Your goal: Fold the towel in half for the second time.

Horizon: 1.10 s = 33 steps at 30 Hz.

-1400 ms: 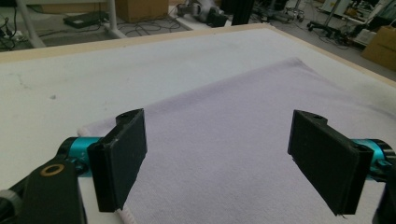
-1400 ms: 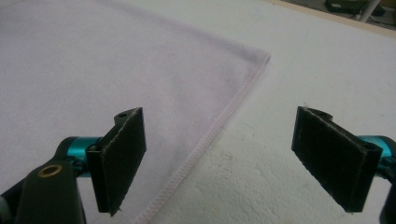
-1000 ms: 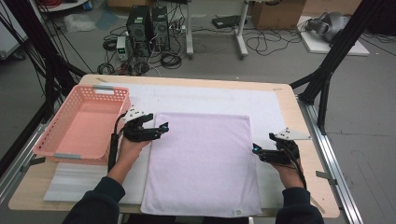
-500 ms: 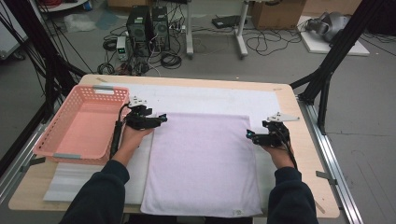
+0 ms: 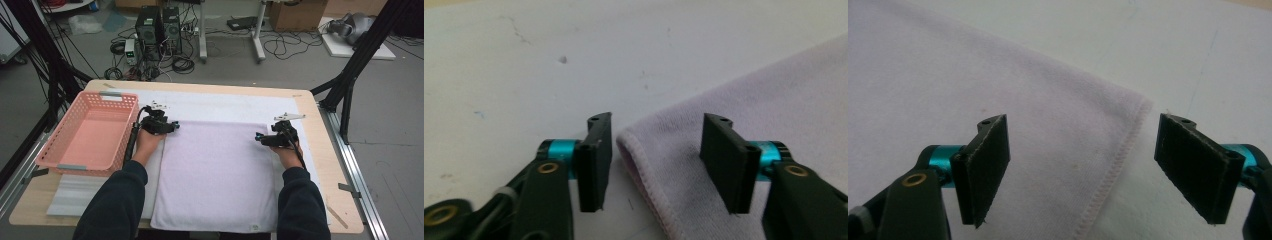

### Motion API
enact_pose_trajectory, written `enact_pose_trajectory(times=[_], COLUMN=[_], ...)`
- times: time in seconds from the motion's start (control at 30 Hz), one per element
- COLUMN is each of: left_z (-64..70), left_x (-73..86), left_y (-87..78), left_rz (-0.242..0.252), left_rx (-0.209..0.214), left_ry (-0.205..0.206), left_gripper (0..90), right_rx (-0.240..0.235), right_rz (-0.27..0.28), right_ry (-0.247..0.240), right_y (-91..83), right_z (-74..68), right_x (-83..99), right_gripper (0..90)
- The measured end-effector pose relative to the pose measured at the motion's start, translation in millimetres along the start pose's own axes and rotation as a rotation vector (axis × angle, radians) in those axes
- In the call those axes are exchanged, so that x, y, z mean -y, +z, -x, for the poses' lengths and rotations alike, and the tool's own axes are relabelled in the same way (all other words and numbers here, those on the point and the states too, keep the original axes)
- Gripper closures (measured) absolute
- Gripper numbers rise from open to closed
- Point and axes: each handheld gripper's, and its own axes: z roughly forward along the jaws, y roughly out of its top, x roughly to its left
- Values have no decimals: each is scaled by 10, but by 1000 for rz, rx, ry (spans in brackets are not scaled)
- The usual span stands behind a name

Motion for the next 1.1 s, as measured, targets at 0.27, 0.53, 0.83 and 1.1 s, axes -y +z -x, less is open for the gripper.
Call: enact_pose_trajectory(times=[0.27,0.53,0.83,1.1], left_z=[-46,-44,4,38], left_x=[19,27,-33,-56], left_y=[-22,-37,-224,-432], left_rz=[9,16,193,260], left_rx=[86,85,15,90], left_ry=[12,-8,-25,-30], left_gripper=[801,824,835,832], right_rx=[48,9,84,34], right_rz=[-33,-21,127,176], right_ry=[25,19,-55,-39], right_y=[229,277,135,-10], right_z=[52,30,-55,-67], right_x=[-10,-45,-180,-203], right_gripper=[258,729,834,831])
